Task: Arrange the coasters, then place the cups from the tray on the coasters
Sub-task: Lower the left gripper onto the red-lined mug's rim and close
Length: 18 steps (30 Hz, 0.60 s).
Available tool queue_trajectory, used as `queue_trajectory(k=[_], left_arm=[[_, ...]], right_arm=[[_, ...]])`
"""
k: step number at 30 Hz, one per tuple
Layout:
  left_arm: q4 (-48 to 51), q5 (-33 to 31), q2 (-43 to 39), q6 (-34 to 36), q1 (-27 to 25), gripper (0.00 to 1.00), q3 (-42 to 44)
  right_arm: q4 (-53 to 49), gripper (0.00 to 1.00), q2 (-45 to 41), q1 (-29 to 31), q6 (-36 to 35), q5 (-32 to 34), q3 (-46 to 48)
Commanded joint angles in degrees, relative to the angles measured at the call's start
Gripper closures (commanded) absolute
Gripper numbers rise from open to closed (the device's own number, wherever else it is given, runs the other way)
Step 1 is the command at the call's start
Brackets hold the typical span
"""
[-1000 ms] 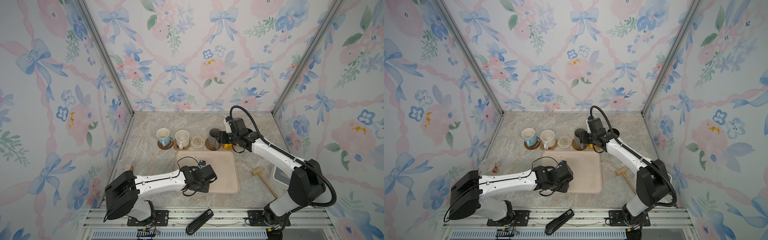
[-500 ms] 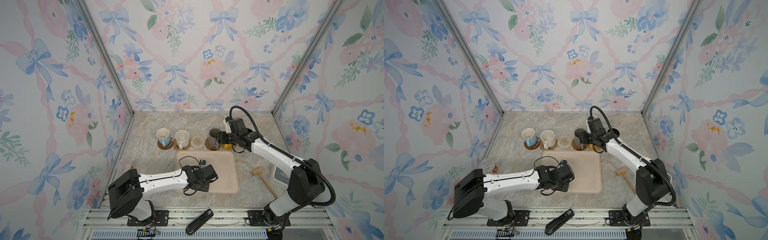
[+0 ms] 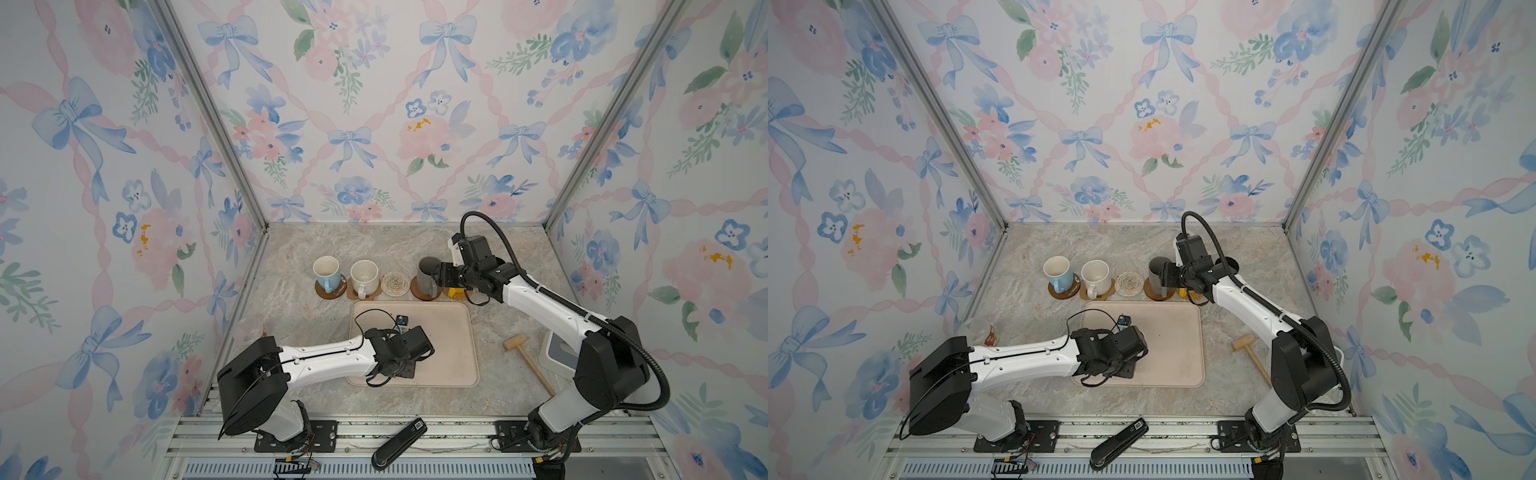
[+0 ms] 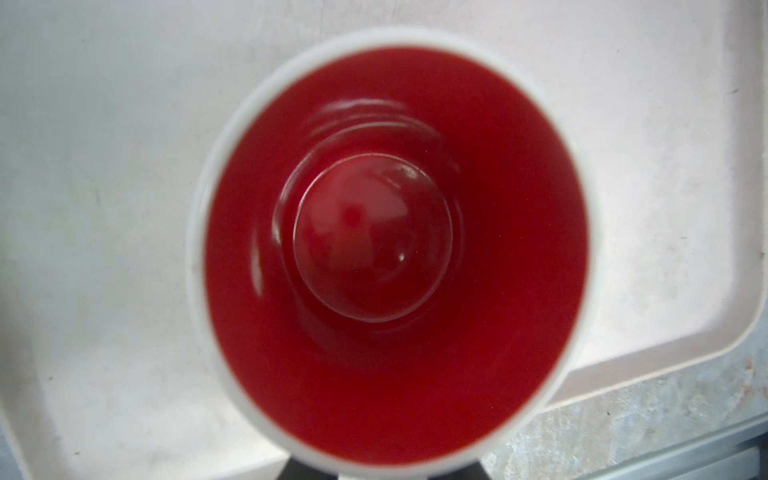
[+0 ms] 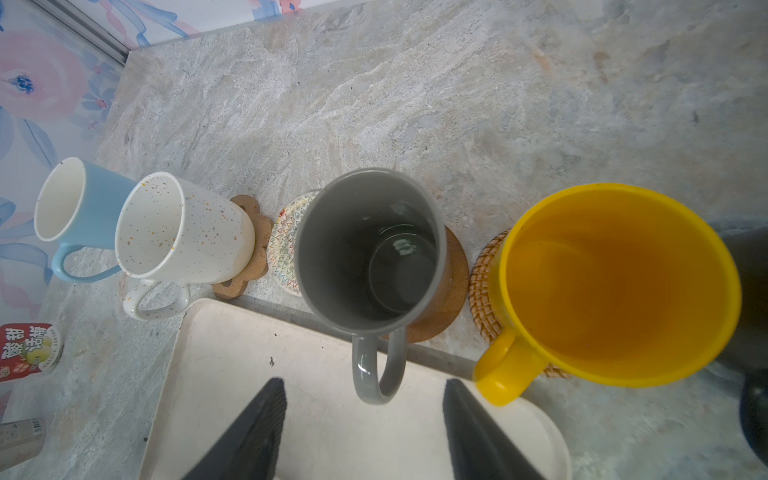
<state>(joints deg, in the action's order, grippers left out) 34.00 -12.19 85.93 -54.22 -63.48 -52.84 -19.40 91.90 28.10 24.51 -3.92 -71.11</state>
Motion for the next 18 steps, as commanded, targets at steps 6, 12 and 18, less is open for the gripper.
queue_trajectory(k=[6, 12, 18], left_arm=[[0.73, -3.64, 1.78, 1.66, 1.35, 0.69, -2.0], [0.72, -4.77, 2.29, 2.13, 1.73, 0.69, -2.44], [0.65, -4.78, 4.22, 3.41, 1.78, 0.69, -3.67]], right_arm=[[0.21, 0.37, 0.74, -1.01, 0.79, -0.56, 0.67], [0.27, 0.37, 0.91, -1.15, 0.75, -0.65, 0.71], [0.26, 0.37, 1.27, -1.22, 0.8, -0.81, 0.62]])
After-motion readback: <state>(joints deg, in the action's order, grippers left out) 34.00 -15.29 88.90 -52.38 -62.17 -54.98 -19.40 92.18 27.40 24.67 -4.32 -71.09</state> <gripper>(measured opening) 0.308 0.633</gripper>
